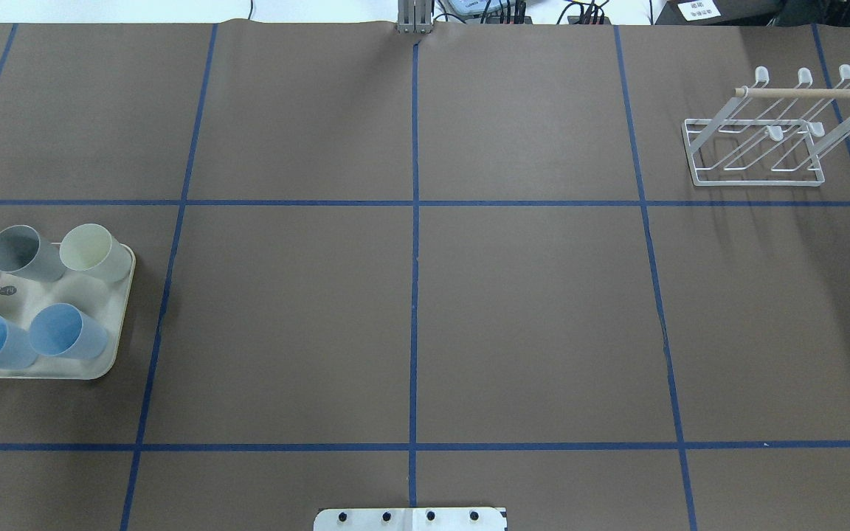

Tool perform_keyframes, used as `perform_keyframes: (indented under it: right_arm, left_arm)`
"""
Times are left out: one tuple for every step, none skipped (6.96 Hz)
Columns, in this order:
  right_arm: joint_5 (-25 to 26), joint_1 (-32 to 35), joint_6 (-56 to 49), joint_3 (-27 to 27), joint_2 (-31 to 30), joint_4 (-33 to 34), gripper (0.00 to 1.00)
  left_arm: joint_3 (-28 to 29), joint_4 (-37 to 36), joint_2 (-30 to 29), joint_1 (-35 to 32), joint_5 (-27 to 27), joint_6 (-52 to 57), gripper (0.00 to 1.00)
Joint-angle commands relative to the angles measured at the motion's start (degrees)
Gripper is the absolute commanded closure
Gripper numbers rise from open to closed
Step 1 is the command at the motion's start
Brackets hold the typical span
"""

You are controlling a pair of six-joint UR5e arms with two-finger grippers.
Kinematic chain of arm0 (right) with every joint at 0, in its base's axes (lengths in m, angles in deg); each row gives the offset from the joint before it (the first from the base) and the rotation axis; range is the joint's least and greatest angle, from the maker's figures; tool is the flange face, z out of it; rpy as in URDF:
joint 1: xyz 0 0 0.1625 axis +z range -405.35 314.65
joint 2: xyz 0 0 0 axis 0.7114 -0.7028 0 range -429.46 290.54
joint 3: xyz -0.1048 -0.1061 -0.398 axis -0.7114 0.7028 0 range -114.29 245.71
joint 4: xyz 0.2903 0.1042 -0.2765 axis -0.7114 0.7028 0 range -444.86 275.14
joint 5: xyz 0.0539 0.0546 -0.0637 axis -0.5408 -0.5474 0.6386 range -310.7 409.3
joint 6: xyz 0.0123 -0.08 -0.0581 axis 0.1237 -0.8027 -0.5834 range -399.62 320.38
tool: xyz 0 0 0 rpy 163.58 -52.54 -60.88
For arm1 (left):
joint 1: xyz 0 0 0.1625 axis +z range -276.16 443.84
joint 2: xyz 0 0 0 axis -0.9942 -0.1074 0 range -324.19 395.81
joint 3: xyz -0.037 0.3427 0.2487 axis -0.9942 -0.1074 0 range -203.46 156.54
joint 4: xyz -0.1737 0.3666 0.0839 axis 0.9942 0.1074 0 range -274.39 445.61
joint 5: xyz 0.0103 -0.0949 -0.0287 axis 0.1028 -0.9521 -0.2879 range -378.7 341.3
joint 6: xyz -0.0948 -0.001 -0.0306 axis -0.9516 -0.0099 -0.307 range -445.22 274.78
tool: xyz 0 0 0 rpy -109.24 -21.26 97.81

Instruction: Transfer IKEA cup to right arm and place on rack

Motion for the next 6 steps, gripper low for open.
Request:
perform_keyframes:
  right_arm:
    - [-0.1,0.0,0.0,0.0,0.0,0.0,0.0]
    - [-0.1,0.0,0.0,0.0,0.0,-0.3,0.0]
    - [-0.1,0.0,0.1,0.0,0.0,-0.9,0.0]
    - [-0.1,0.0,0.1,0.0,0.0,-0.9,0.0]
    - [-0.2,0.0,0.1,-0.1,0.0,-1.6,0.0]
    - [-1.4,0.0,-0.1,0.0,-0.1,-3.4,0.0]
  left_arm:
    - [-0.7,2.4,-1.3,-0.1,0.2,-0.2,0.0]
    - [-1.0,4.3,-1.4,-0.4,0.1,-1.5,0.0]
    - [-1.3,5.4,-1.1,-0.5,0.0,-1.0,0.0]
    - [-0.7,6.0,-0.7,-0.5,-0.2,-1.6,0.0]
    - [-0.9,6.2,-0.7,-1.6,-0.2,-1.6,0.0]
    - [-0.1,6.1,-2.7,-1.5,0.2,-1.6,0.0]
